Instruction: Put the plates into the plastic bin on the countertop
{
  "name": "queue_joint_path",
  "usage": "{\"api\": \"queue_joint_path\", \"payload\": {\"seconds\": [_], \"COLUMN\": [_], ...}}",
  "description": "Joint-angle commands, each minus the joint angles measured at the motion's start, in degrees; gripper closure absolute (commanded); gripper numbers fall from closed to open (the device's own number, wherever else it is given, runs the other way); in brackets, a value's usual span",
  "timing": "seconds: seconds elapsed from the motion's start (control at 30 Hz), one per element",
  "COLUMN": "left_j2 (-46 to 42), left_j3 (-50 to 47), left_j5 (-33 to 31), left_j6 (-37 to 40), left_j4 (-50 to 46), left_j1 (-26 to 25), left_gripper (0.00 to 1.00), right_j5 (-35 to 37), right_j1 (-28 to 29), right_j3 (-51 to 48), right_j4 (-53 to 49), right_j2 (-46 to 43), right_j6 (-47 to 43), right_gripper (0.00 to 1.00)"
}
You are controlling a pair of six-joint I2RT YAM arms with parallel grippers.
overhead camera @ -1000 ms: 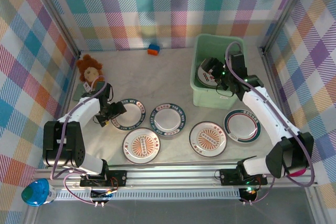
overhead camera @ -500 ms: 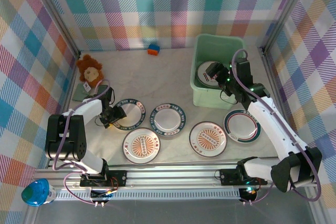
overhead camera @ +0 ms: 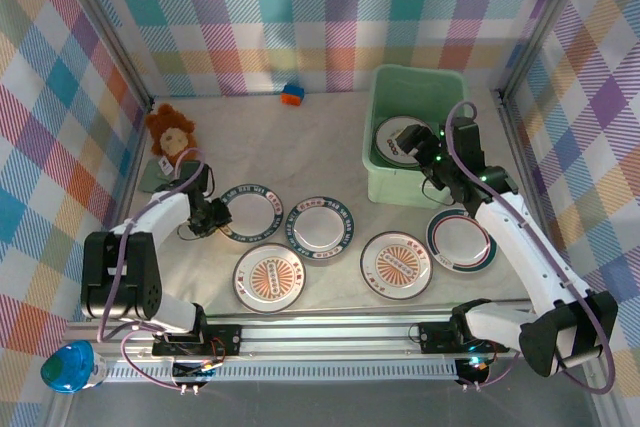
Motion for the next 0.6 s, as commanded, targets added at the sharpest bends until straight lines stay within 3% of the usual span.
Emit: {"api": "queue_joint_path", "payload": {"seconds": [0.0,0.27,0.57], "left_j2": [-2.4,-4.9,-5.8], "left_j3": [1.5,5.4,18.9], "left_j5": [-0.2,0.2,4.2], "left_j6": [-0.7,-1.3,-1.4], "left_j4": [-0.5,-1.9,-3.0], "left_j1": [-0.1,-0.1,-0.1], "left_gripper": [0.82,1.0,1.0], "right_j5": [0.9,1.7,1.5], "right_j1": [0.1,0.1,0.1], "right_j3": [-0.8,-1.5,-1.1], "right_j4": [-0.7,-2.1,-2.4], "right_j2": [-1.8,-4.2,-6.5], "right_j6": [0.8,1.0,-2.0], "right_gripper": [0.07,0.06,0.06]}}
